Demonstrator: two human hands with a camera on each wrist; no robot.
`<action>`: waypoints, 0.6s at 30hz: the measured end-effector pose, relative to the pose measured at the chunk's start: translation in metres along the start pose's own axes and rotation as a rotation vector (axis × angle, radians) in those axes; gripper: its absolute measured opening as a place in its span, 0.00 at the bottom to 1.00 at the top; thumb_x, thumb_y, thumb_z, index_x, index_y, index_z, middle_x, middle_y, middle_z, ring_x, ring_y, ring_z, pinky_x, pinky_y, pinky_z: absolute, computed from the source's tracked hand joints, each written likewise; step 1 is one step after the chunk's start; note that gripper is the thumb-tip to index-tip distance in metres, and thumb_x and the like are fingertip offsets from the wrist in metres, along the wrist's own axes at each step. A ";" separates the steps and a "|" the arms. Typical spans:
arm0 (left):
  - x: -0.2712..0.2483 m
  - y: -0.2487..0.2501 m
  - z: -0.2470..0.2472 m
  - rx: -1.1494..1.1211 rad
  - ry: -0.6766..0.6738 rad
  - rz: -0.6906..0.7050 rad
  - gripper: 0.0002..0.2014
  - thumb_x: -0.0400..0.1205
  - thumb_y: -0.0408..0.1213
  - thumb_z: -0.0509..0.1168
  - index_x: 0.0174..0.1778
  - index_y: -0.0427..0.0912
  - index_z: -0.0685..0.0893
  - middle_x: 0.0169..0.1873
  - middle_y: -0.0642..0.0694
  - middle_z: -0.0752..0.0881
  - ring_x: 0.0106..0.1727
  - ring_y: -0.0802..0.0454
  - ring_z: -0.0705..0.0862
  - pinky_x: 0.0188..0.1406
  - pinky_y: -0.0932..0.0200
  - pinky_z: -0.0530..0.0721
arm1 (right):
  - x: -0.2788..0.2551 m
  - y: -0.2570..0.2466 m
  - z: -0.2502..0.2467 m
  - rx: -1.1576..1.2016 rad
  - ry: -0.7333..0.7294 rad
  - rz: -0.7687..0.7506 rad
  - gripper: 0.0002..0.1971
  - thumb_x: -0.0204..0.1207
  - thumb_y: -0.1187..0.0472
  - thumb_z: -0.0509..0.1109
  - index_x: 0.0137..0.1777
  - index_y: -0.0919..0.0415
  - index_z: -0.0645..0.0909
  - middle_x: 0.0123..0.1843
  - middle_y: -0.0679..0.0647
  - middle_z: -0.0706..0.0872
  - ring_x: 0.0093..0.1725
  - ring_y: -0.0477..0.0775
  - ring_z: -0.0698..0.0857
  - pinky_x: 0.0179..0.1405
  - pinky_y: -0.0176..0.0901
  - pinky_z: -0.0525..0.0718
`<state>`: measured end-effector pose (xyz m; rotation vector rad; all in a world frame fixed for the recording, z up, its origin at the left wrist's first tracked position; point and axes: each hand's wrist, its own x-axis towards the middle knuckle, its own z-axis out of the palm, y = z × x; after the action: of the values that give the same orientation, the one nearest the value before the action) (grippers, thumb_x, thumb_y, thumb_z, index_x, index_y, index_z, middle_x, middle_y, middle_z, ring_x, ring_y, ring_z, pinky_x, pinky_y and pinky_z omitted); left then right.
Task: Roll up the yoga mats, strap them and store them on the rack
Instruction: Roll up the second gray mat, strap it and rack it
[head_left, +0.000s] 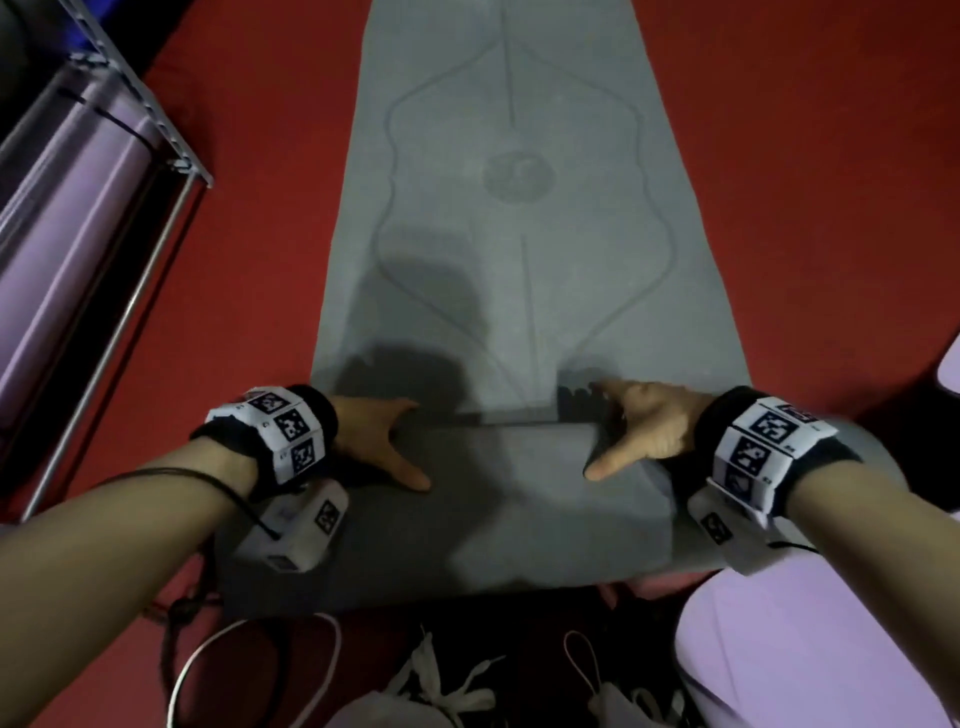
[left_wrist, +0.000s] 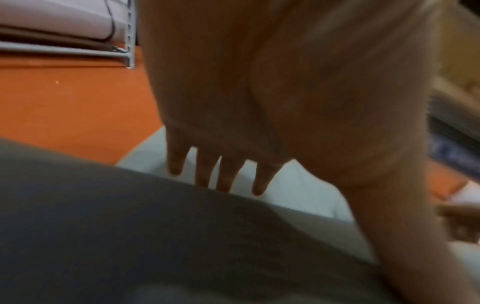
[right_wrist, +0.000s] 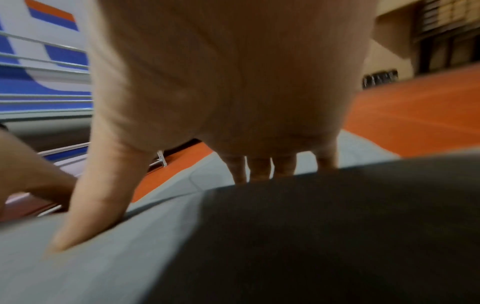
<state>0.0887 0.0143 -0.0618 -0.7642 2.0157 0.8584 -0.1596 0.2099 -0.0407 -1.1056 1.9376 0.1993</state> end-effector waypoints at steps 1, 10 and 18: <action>-0.004 -0.001 0.007 0.008 -0.046 0.009 0.64 0.58 0.67 0.77 0.85 0.49 0.50 0.80 0.51 0.66 0.77 0.52 0.69 0.76 0.59 0.66 | -0.005 -0.002 0.005 0.000 -0.082 -0.005 0.50 0.54 0.37 0.85 0.78 0.47 0.72 0.72 0.47 0.81 0.71 0.52 0.79 0.73 0.45 0.74; -0.018 -0.002 0.088 0.166 -0.275 0.182 0.50 0.55 0.71 0.75 0.71 0.50 0.74 0.67 0.54 0.81 0.63 0.54 0.81 0.67 0.57 0.79 | -0.043 0.001 0.059 -0.118 -0.358 -0.019 0.63 0.51 0.32 0.83 0.81 0.57 0.55 0.67 0.44 0.76 0.67 0.48 0.76 0.66 0.37 0.74; -0.024 -0.001 0.046 0.044 0.021 0.207 0.49 0.53 0.68 0.78 0.69 0.53 0.72 0.66 0.55 0.79 0.63 0.56 0.80 0.66 0.62 0.75 | -0.039 -0.023 0.028 -0.392 0.186 -0.151 0.42 0.55 0.29 0.79 0.67 0.45 0.70 0.61 0.47 0.85 0.62 0.55 0.85 0.59 0.45 0.78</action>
<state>0.1215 0.0545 -0.0622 -0.5490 2.1513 0.9228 -0.1164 0.2345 -0.0223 -1.5693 2.0169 0.4192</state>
